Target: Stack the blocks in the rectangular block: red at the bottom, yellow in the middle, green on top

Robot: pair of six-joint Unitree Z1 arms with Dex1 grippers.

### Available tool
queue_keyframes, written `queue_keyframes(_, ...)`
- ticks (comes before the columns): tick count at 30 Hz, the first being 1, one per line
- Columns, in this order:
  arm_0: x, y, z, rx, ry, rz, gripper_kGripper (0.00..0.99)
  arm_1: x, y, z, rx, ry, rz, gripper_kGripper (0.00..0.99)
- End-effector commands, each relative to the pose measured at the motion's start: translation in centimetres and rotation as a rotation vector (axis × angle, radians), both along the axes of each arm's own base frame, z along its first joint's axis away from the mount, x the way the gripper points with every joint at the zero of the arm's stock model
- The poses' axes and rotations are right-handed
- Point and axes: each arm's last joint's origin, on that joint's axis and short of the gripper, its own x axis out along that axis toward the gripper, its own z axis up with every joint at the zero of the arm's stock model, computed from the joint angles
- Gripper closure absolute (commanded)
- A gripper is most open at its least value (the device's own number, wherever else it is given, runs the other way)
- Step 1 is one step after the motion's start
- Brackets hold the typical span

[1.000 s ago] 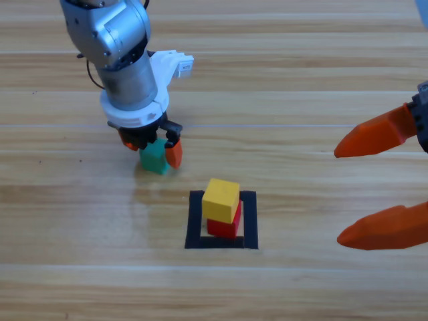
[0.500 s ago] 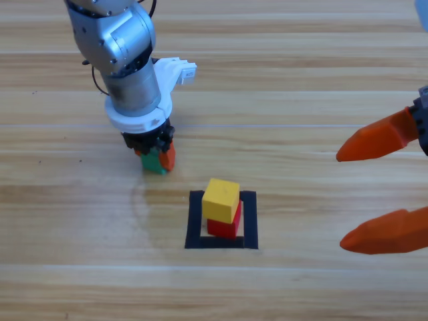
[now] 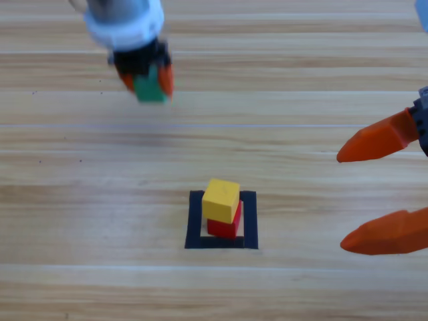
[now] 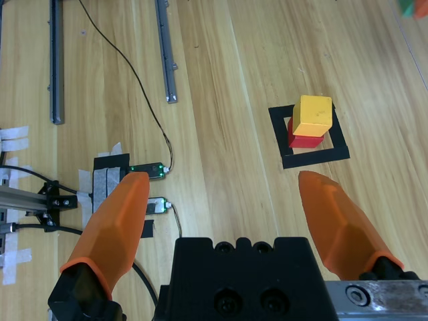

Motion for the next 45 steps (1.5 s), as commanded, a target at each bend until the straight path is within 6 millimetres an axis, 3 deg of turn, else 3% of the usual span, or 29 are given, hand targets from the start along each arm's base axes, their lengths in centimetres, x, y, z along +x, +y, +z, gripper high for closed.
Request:
queue_keyframes(1,-2.7,-3.8,1.4,-0.01,0.019,0.025,0.967,0.5,0.1,-0.6,-0.029,0.025,-0.007,0.01)
queue_keyframes(4,-4.6,-5.1,2.7,-0.034,0.01,0.021,0.962,0.5,0.1,-0.6,-0.03,0.026,-0.007,0.01)
queue_keyframes(10,-8.5,-7.9,3.1,-0.013,0.015,-0.029,0.959,0.5,0.1,-0.6,-0.029,0.029,-0.01,0.01)
queue_keyframes(14,-9.6,-8.4,2.6,0.007,0.03,-0.047,0.959,0.5,0.1,-0.5,-0.028,0.029,-0.011,0.01)
queue_keyframes(28,-9.0,-9.5,-1.1,0.082,0.098,-0.033,0.959,0.4,0.0,-0.4,-0.024,0.026,-0.011,0.01)
queue_keyframes(36,-8.5,-10.6,-4.7,0.124,0.18,-0.004,0.958,0.4,-0.1,-0.4,-0.023,0.025,-0.011,0.01)
queue_keyframes(45,-8.8,-11.6,-5.6,0.111,0.203,0.018,0.958,0.4,-0.1,-0.4,-0.023,0.025,-0.011,0.01)
